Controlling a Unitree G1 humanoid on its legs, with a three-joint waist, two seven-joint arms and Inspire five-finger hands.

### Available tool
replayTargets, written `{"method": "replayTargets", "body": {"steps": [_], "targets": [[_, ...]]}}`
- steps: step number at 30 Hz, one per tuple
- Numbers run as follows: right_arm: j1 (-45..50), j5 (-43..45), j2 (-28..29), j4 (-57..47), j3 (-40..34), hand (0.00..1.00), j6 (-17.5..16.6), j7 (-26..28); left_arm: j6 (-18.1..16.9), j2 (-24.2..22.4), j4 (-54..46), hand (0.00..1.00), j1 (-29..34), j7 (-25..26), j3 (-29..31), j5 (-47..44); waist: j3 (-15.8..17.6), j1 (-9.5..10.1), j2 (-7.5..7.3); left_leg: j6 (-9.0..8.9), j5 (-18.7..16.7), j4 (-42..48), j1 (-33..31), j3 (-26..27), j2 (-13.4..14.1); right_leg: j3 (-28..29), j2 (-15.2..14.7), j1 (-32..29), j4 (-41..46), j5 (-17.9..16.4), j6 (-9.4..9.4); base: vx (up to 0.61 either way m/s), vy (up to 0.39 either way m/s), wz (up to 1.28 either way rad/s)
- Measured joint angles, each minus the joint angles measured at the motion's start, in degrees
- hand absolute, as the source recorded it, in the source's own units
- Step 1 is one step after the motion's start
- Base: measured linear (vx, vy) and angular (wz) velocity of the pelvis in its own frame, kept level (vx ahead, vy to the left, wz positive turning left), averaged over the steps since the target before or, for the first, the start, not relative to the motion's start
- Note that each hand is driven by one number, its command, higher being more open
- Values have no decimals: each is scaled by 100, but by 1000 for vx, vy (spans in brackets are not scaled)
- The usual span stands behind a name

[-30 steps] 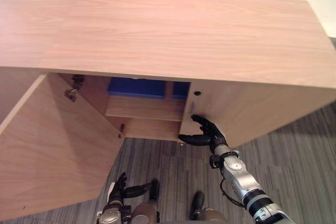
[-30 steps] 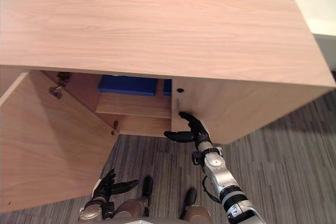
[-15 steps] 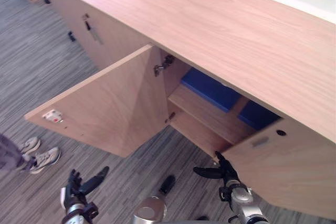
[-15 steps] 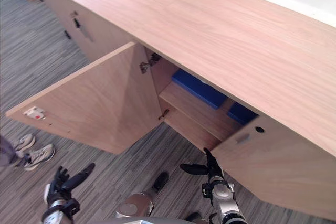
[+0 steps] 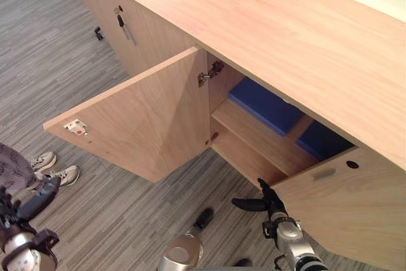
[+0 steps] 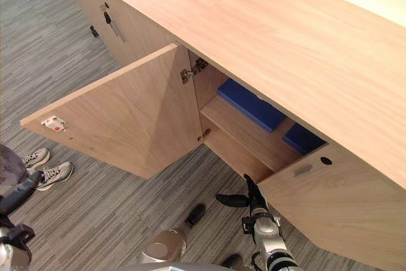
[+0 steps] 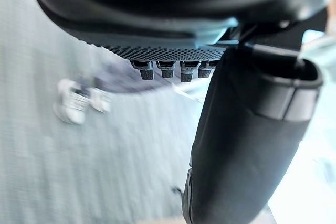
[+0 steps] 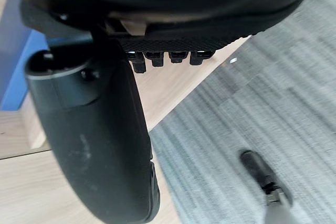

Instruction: Walk over to the cabinet, pick up the folder, carry it to the office cabinet, place the folder inside the office cabinet, then close the office cabinet door

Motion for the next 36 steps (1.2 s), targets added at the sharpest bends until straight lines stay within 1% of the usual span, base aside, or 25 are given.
{"method": "replayTargets", "body": {"steps": [2,3,4,7,9,11,13,17,19,21,23,24,25,26,28,29,30,31,32,33,34,36], "targets": [[36,12,41,-58,33,100,3,49,-20,230,0,100,-220,-27,-82,64,55,-83,-106,-9,3,-4,58,162,78,178,32,-21,4,5,-1,-73,-50,-32],[43,13,58,-87,32,100,3,60,-20,263,0,100,-266,-55,-100,114,56,-110,-137,-10,1,-5,63,202,98,226,42,-38,6,7,-1,-226,-42,-118],[92,15,142,-309,28,100,1,135,-9,299,37,100,-560,-181,-545,237,59,-263,-292,-55,-40,-9,100,707,292,747,148,-224,-50,144,-58,-231,-31,-106],[315,16,136,-343,21,100,17,167,-3,378,71,100,-549,-226,-505,289,49,-288,-313,-56,-103,-9,99,765,348,786,208,-215,-132,179,-87,-122,-27,-38],[373,16,150,-344,25,100,23,215,-2,343,71,100,-524,-195,-546,321,39,-317,-336,-68,-136,-9,105,879,406,841,218,-228,-154,213,-75,-23,-10,-15],[407,16,207,-358,4,100,23,235,-7,276,71,100,-361,-80,-510,316,34,-304,-346,-74,-142,-9,168,1094,426,1011,206,-233,-159,256,-76,2,22,-35],[442,15,223,-369,-9,100,23,240,-7,268,41,100,-236,-81,-522,319,34,-306,-346,-43,-131,-9,181,1173,418,1067,188,-232,-158,269,-66,-3,32,-20],[478,9,281,-368,-53,100,27,247,11,-167,-302,100,222,-82,-606,317,34,-319,-346,-15,-158,-9,209,1341,378,1198,136,-238,-211,354,-26,-18,44,-16],[491,-11,388,-368,-196,100,35,255,24,-549,-701,100,750,-84,-903,317,32,-327,-342,37,-187,-8,207,1430,350,1265,94,-277,-223,407,-2,-41,71,-13],[495,-14,417,-363,-204,100,58,261,36,-748,-858,100,1120,-93,-1210,317,34,-328,-338,58,-199,-7,205,1626,355,1354,64,-325,-216,445,10,-42,63,-21],[455,-14,469,-368,-245,100,59,276,143,-1054,-858,100,1546,-147,-1860,325,34,-339,-324,67,-202,-7,195,2044,395,1578,49,-432,-214,492,4,-74,69,-39],[454,-14,480,-370,-254,100,59,276,172,-1137,-852,100,1637,-179,-2013,317,35,-347,-323,69,-201,-6,189,2118,396,1649,49,-465,-213,492,-9,-83,63,-42],[456,-14,499,-370,-302,100,59,274,176,-1301,-854,100,1861,-293,-2371,333,43,-357,-309,71,-201,-6,185,2301,411,1870,53,-559,-195,495,-4,-108,74,-42],[466,-14,514,-370,-370,100,59,267,201,-1396,-854,100,2034,-443,-2779,334,52,-375,-267,72,-202,-5,179,2465,420,2079,57,-662,-148,485,22,-118,75,-43],[464,-12,522,-369,-423,100,60,235,263,-1448,-854,100,2149,-647,-3279,413,54,-412,-207,74,-203,-4,172,2692,444,2327,63,-798,-95,482,52,-92,48,-42],[437,-12,534,-369,-414,100,61,231,317,-1450,-854,100,2154,-809,-3682,616,39,-523,-164,74,-203,-4,152,2855,470,2563,88,-890,-85,482,54,-85,36,-64],[382,-7,576,-370,-410,100,60,228,365,-1437,-853,100,2121,-983,-4009,784,38,-673,-144,75,-204,-4,146,3014,495,2765,126,-996,-55,482,54,-76,29,-65],[358,-6,596,-373,-408,100,60,226,368,-1438,-859,100,2085,-1031,-4147,813,40,-740,-141,75,-205,-4,146,3113,512,2864,155,-1052,-45,483,53,-65,16,-87],[338,-5,627,-375,-404,100,59,222,375,-1389,-861,100,1942,-1162,-4240,955,37,-812,-136,89,-218,2,152,3331,563,3106,191,-1166,-47,486,49,-45,9,-98],[321,-5,622,-373,-395,100,60,223,374,-1232,-868,100,1645,-1329,-4360,986,35,-890,-130,104,-236,2,157,3545,606,3285,250,-1269,-47,521,25,-44,2,-99],[312,-5,612,-373,-390,100,61,223,374,-1210,-871,100,1473,-1398,-4390,987,35,-945,-129,112,-244,5,166,3634,620,3380,263,-1315,-49,544,30,-24,-1,-91],[306,-6,529,-376,-274,100,60,229,453,-1267,-859,100,827,-1428,-4433,984,34,-1201,-130,131,-304,23,219,4050,662,3767,319,-1458,-132,683,-25,1,6,-96]]}}
